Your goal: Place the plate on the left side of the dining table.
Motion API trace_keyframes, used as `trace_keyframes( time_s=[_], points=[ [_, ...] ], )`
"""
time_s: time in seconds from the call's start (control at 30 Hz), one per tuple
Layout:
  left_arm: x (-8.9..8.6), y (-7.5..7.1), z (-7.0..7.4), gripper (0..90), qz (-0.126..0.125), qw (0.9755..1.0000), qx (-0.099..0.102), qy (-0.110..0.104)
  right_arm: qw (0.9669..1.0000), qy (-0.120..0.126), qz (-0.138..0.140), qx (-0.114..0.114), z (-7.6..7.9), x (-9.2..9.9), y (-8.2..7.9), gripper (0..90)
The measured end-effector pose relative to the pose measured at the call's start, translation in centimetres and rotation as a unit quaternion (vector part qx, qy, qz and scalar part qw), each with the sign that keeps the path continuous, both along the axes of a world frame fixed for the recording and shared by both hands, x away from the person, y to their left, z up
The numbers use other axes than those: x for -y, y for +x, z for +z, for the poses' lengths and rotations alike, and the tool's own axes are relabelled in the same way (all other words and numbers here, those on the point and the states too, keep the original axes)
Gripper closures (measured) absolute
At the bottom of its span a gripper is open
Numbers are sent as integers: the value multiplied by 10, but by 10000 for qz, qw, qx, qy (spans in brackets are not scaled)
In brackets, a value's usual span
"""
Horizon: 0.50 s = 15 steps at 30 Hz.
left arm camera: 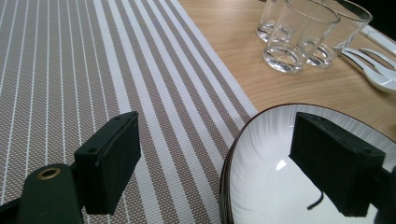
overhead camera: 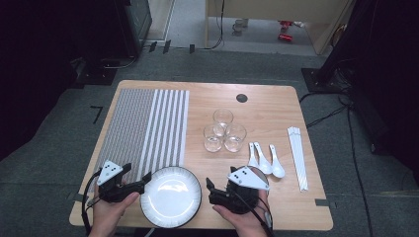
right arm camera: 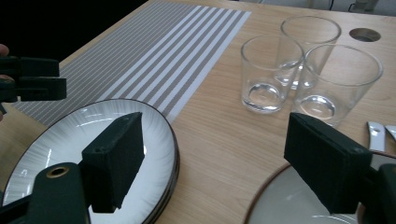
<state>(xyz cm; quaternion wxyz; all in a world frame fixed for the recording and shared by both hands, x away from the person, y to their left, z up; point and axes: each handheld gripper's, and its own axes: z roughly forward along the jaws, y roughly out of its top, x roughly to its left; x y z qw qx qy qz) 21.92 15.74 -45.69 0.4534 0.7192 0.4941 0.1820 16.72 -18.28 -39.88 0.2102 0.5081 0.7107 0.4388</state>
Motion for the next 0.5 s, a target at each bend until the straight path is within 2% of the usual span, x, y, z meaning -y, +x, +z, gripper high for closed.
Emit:
trace_keyframes(
  time_s=[0.3,0.5],
  points=[
    [7,-4,-1,163,-119,9999,-47,-37,10000,54,22,-9,-4,-18,0,250],
    [11,-5,-4,164,-168,9998,-92,-28,9999,67,122,-15,-9,-29,0,347]
  ],
)
